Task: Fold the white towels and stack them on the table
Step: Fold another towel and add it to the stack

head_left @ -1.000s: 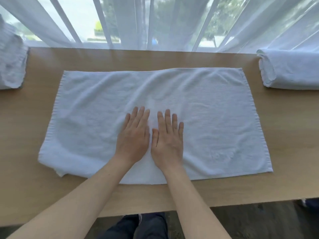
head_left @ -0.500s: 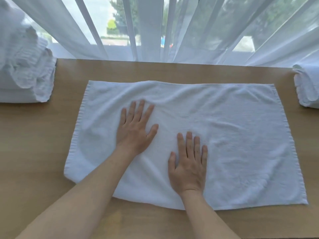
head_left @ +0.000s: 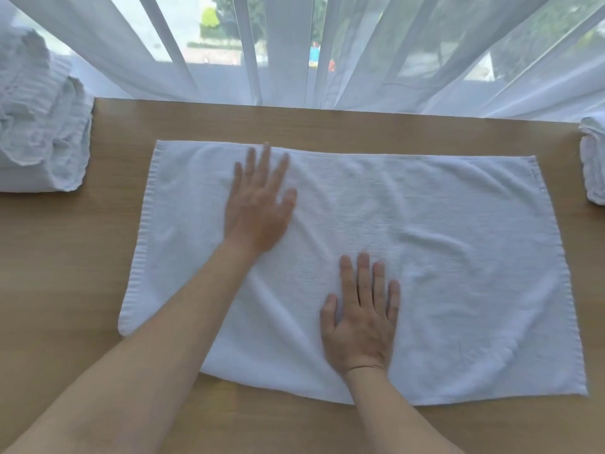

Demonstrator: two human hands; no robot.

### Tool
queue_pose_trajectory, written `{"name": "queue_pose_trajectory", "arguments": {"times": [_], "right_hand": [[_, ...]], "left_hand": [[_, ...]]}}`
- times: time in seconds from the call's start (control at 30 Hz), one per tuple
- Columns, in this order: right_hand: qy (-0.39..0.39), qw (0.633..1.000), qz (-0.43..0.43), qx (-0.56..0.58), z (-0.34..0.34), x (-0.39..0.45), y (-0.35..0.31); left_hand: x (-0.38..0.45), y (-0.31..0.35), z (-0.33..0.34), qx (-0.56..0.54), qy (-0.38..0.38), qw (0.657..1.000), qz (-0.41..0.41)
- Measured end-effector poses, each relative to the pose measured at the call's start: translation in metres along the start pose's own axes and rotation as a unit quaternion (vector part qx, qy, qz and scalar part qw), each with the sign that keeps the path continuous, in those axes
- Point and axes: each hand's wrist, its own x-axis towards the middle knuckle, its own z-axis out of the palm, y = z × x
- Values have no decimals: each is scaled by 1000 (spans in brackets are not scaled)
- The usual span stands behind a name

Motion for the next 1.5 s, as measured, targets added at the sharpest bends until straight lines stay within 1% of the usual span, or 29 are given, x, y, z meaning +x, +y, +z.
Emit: {"name": "queue_pose_trajectory", "arguments": {"times": [0.07,0.1,0.17,0.2,0.33,0.47,0.53,0.63,0.7,0.73,0.77,0.83,0.9,0.93,1.0,1.03,1.1,1.2,1.23,1.4,1.5], "right_hand": [[0,1000,-2,-4,1,0,1],[0,1000,-3,-8,1,0,1],[4,1000,-5,-11,2,-1,2],[10,1000,-5,-8,2,-1,2],[20,1000,-1,4,3,1,2],[15,1000,-1,0,3,-1,2],[10,1000,0,0,2,-1,1],[1,1000,2,-1,0,0,1],[-1,1000,4,2,-2,-1,1],[-1,1000,5,3,-3,-1,1],[-2,1000,7,4,-3,-1,1],[-3,1000,8,5,-3,-1,0],[1,1000,8,2,-2,-1,0],[3,1000,8,1,-2,-1,0],[6,1000,8,1,-2,-1,0],[6,1000,8,2,-1,-1,-1],[8,1000,10,2,-1,-2,-1],[5,1000,13,6,-2,-1,-2],[2,1000,15,6,-3,-1,-2],[-7,1000,22,6,-7,-2,-5],[-8,1000,22,8,-9,-3,-6]], "left_hand": [[-44,37,18,-12,-14,997,74],[-69,52,28,-13,-28,996,86],[-110,66,43,0,-46,997,66],[-122,62,47,17,-45,998,51],[-122,12,35,86,-38,995,31],[-92,-44,11,96,-25,994,-50],[-79,-70,-1,97,-32,991,-87],[-65,-98,-20,86,-39,989,-118],[-65,-106,-32,58,-27,990,-124],[-71,-107,-37,36,-7,991,-131],[-81,-108,-42,10,23,989,-147],[-114,-108,-51,-43,84,974,-205],[-159,-108,-56,-125,126,946,-273],[-182,-107,-58,-174,140,925,-307],[-223,-104,-61,-253,153,883,-365],[-239,-101,-62,-278,152,871,-376],[-260,-95,-63,-309,133,865,-372],[-269,-90,-64,-338,76,866,-361],[-269,-90,-64,-345,69,864,-359],[-265,-98,-71,-401,95,839,-355],[-275,-114,-75,-413,81,840,-342]]}}
